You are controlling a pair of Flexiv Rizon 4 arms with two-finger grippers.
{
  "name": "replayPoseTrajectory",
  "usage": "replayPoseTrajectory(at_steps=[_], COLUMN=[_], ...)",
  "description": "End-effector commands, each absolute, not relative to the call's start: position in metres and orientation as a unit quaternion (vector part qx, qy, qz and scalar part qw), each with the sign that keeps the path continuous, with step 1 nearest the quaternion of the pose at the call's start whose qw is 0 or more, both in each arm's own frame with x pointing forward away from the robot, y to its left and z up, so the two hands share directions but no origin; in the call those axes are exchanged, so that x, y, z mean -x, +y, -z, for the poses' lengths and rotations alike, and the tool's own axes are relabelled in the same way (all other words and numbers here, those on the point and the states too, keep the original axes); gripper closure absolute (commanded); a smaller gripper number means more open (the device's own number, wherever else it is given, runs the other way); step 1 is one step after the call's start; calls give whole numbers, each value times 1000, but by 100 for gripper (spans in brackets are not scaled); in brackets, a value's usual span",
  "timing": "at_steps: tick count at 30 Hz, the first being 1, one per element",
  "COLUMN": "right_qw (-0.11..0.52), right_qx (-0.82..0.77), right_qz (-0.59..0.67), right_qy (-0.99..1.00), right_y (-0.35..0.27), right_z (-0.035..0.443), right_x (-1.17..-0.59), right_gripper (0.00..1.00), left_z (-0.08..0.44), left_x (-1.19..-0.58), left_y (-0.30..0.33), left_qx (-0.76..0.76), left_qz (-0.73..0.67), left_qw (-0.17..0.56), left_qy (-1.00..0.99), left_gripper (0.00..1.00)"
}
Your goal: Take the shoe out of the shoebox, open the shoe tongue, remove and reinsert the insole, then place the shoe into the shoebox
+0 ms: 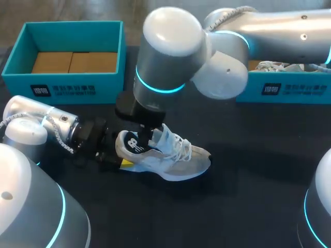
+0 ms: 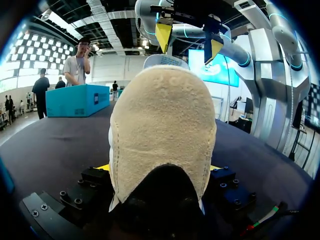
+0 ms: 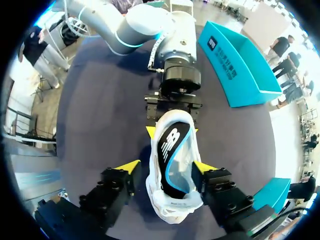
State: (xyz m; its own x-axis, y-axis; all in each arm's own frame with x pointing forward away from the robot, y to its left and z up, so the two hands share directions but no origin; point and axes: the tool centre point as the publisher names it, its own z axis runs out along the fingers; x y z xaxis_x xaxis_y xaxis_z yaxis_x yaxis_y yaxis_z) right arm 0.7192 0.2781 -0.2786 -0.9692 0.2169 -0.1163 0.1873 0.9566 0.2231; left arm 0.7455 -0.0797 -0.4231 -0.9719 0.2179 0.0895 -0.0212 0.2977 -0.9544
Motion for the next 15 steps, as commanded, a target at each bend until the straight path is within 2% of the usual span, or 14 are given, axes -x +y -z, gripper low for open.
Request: replayPoseTrajectory(at_steps=[1,15], right_qw=[52,10], right_qx=[-117,-184], right_qz=[-73,-37], right_qy=[989,982], right_y=[294,309], right_z=[276,283], right_x=[-727,-737], right_gripper=[0,1], left_z=[425,425], left_x=[-746,-746], left_y=[-81,-81], left_qx=[61,61], left_qz=[-589,-589], left_qw=[101,101], left_qy=[-799,-799], left_gripper=[100,100])
